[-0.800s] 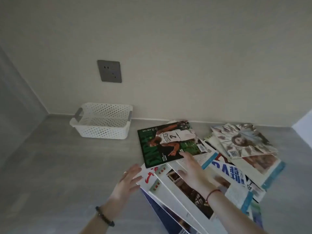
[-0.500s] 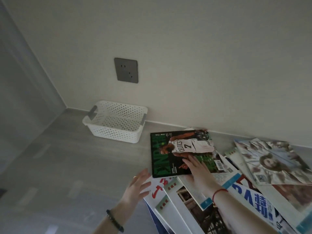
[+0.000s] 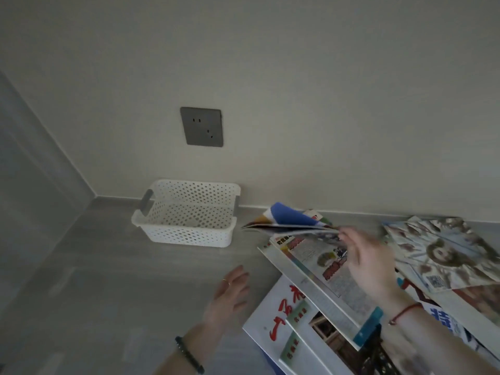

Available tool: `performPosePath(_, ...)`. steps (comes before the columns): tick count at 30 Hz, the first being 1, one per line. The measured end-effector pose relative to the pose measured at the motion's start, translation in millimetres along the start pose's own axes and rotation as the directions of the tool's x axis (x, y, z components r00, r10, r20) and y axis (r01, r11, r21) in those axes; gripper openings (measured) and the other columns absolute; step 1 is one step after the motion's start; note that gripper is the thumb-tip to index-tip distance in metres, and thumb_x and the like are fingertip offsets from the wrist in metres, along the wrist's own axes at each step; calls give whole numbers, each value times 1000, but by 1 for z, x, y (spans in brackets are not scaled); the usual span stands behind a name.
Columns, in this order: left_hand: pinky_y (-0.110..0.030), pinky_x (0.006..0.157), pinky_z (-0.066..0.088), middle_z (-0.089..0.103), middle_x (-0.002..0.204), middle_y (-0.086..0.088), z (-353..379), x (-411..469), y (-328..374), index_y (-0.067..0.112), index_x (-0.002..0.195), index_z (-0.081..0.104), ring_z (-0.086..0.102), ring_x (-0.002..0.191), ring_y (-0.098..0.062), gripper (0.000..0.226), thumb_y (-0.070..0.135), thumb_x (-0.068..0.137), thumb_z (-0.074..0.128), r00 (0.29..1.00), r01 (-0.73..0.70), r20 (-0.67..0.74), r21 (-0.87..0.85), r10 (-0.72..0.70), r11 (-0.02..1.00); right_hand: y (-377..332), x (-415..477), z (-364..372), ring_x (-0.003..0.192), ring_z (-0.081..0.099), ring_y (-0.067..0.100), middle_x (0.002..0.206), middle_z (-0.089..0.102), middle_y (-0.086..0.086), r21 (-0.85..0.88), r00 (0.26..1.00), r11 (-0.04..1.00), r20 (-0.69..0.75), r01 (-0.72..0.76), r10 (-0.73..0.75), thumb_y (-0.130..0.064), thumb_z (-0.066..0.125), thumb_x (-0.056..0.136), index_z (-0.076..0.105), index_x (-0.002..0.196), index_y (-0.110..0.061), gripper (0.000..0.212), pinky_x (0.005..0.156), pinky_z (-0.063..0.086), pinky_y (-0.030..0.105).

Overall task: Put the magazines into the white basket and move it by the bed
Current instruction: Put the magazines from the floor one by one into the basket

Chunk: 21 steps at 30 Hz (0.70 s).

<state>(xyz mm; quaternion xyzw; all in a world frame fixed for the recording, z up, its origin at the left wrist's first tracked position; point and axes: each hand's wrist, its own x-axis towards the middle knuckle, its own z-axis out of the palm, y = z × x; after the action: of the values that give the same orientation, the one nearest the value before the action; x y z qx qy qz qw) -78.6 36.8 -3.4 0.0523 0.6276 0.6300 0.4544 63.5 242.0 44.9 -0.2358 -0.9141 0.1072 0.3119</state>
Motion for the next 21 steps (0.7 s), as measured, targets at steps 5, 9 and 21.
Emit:
performPosePath(5, -24, 91, 39, 53, 119, 13, -11, 4, 40, 34, 120, 39, 50, 106, -5, 46, 36, 78, 57, 974, -213, 88, 53, 207, 976, -41, 55, -27, 46, 46, 13, 57, 52, -2, 267, 959, 954, -206, -138, 196, -13, 40, 93, 60, 84, -8, 23, 44, 32, 17)
performPosePath(9, -5, 55, 45, 69, 71, 23, -37, 9, 88, 27, 96, 55, 60, 63, 10, 13, 25, 83, 55, 887, -461, 48, 47, 459, 886, -82, 74, -7, 71, 55, 16, 75, 62, 5, 655, 883, 710, -137, -260, 450, -14, 37, 95, 61, 77, -14, 30, 69, 43, 27)
performPosePath(21, -12, 51, 45, 65, 80, 3, -165, 102, 236, 16, 92, 65, 56, 60, -5, 13, 10, 82, 62, 718, -586, -206, 336, 664, 738, -147, 187, 95, 66, 53, 20, 65, 57, -5, 617, 916, 734, -51, -285, 399, -1, 48, 86, 52, 64, -27, 34, 66, 48, 37)
